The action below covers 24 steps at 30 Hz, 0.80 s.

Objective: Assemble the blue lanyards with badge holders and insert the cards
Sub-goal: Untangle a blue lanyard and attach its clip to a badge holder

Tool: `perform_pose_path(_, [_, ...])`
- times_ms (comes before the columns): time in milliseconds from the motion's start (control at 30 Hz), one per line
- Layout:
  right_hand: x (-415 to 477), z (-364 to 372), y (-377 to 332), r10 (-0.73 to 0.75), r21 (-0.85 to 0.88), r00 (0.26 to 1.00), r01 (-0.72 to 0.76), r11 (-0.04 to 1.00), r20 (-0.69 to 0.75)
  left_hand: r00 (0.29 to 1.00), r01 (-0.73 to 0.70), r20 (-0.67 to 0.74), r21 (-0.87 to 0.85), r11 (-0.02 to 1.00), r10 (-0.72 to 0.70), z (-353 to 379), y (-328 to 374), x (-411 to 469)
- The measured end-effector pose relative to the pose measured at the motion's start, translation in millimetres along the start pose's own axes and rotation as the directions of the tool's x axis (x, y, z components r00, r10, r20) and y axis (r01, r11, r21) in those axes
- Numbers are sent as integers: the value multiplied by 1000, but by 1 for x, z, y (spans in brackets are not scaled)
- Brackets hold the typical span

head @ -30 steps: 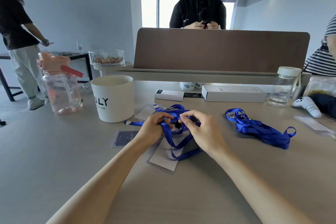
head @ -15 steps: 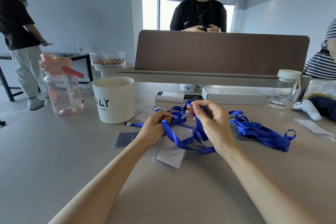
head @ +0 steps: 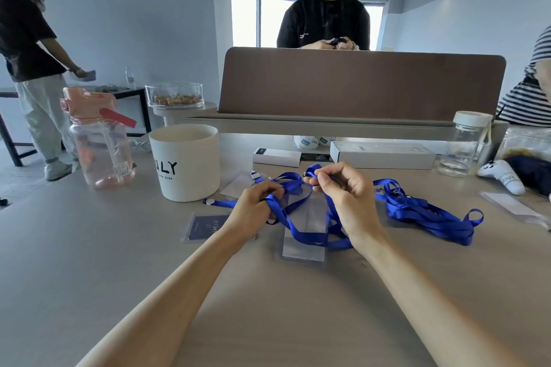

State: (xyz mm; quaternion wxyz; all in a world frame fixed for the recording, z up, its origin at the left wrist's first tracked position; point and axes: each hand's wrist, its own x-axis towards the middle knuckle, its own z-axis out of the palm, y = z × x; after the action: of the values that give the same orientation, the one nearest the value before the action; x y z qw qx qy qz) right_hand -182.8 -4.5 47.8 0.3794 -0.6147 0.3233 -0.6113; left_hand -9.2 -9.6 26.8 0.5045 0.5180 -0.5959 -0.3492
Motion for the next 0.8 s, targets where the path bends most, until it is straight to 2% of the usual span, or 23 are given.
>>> perform_pose_path(100, [-2,2,-2,12,-3,999,-12,1000,29,995,-25,-97,-24,999,22,-5,-1,2])
perform_pose_path(233, [-3,3,-5,18,16,999,-18,1000,47,992,4,-127,-36,999,-8,-8,-5,5])
perform_pose_path(433, [-3,2,-8,-3,140,1000,0,990,18,997,75,3,-50,996,-75,-1,-3,3])
perform_pose_path(667, [-1,1,-7,-30,116,998,36,993,-53,993,-104,62,41,994,101,-5,-7,1])
perform_pose_path(800, [0,0,-7,-41,92,995,49,995,-89,982,-116,156,62,991,105,-3,-8,-2])
